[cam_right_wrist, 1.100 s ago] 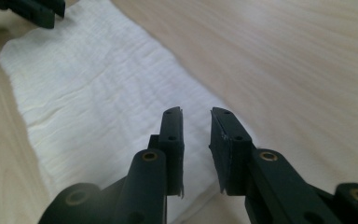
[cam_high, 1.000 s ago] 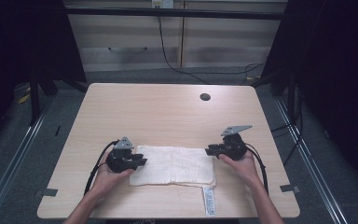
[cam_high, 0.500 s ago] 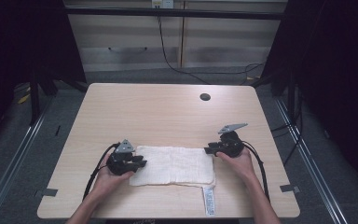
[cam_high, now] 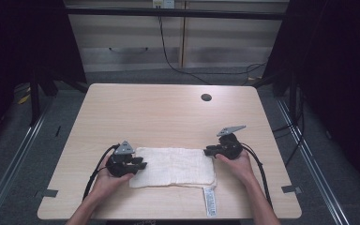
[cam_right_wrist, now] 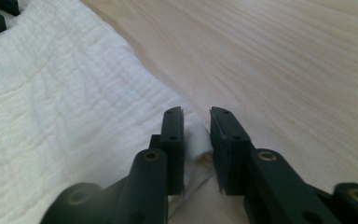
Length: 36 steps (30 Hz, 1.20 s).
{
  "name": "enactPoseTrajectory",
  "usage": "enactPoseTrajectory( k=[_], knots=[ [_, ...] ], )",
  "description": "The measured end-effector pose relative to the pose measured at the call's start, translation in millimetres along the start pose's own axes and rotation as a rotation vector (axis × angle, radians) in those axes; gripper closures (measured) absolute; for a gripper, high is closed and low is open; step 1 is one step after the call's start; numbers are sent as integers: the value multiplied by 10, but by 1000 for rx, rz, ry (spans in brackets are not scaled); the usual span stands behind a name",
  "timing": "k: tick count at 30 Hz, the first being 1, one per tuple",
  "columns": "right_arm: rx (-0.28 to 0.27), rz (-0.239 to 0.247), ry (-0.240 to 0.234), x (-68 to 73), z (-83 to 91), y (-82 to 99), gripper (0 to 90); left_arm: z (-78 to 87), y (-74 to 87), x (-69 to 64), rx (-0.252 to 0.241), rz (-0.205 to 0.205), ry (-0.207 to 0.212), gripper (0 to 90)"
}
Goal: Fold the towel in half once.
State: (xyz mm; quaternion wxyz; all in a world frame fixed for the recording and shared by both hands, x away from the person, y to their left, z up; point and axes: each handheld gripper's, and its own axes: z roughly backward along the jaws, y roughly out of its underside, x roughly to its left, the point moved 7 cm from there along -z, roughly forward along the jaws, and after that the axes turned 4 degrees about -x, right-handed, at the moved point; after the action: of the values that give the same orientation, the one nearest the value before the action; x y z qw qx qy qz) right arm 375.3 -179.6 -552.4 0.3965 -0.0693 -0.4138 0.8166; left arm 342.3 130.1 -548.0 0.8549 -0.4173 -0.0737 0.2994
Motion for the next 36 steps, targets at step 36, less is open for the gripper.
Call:
enactPoseTrajectory(
  k=[36],
  knots=[
    [-15,11,-29,81,-43,-18,872,-85,-113,421,2,69,-8,842]
  ],
)
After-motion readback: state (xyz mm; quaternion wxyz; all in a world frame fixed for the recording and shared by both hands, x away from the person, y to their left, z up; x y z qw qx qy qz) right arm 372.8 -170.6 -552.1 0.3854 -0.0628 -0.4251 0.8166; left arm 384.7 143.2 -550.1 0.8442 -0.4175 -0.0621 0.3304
